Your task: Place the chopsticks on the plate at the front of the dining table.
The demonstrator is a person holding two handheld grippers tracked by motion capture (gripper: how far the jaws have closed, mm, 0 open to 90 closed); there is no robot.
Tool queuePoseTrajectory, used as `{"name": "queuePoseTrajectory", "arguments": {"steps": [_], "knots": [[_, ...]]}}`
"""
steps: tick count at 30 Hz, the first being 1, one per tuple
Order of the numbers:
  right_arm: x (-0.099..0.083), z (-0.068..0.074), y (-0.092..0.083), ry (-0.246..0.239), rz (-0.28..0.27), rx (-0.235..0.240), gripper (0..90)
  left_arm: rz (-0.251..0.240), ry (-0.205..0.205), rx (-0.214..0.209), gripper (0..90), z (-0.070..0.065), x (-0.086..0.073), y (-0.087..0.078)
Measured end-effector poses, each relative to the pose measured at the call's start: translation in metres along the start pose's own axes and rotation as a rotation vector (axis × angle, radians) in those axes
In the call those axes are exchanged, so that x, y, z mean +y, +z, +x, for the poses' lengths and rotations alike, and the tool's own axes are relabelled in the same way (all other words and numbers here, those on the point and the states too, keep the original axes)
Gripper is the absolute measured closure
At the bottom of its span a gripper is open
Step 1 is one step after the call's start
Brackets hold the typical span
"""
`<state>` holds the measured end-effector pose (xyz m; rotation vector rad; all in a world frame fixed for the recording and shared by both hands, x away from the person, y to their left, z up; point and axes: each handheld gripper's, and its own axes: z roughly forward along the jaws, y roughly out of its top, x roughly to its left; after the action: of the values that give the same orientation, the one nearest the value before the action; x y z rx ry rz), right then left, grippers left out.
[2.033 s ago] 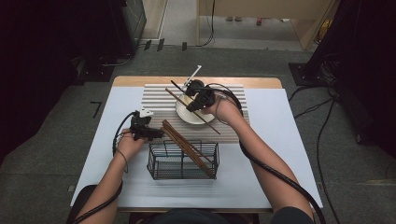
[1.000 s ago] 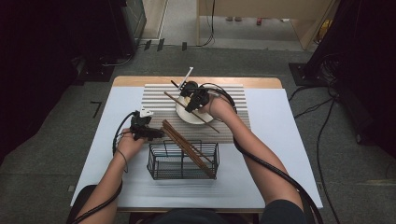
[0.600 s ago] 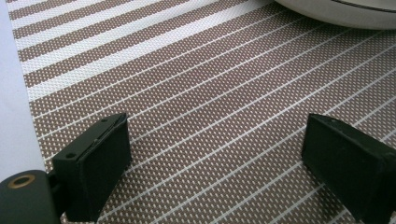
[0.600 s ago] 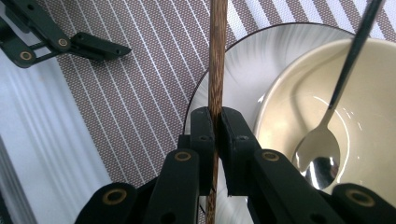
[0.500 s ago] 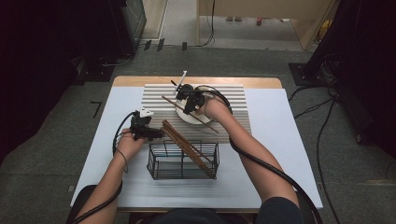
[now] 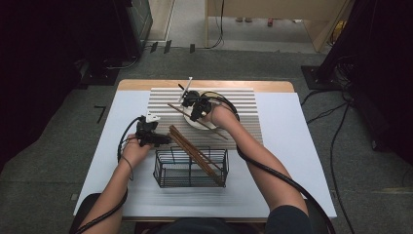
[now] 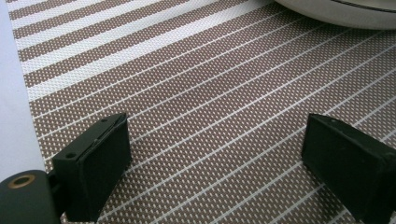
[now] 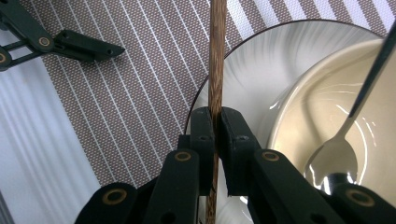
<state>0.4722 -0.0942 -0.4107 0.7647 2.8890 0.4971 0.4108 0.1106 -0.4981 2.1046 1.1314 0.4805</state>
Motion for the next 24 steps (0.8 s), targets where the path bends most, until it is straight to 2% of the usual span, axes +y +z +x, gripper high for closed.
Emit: {"name": "queuePoseTrajectory", "arguments": {"steps": [17,24], "knots": [[-0.003,0.0,0.01,0.023,0.002,-0.002,85.1,0.0,0.0,0.001,8.4,0.0,0.0,0.0],[-0.004,-0.001,0.014,0.017,0.016,-0.005,85.1,0.003,0.001,0.0,8.4,0.0,0.0,0.0]]}}
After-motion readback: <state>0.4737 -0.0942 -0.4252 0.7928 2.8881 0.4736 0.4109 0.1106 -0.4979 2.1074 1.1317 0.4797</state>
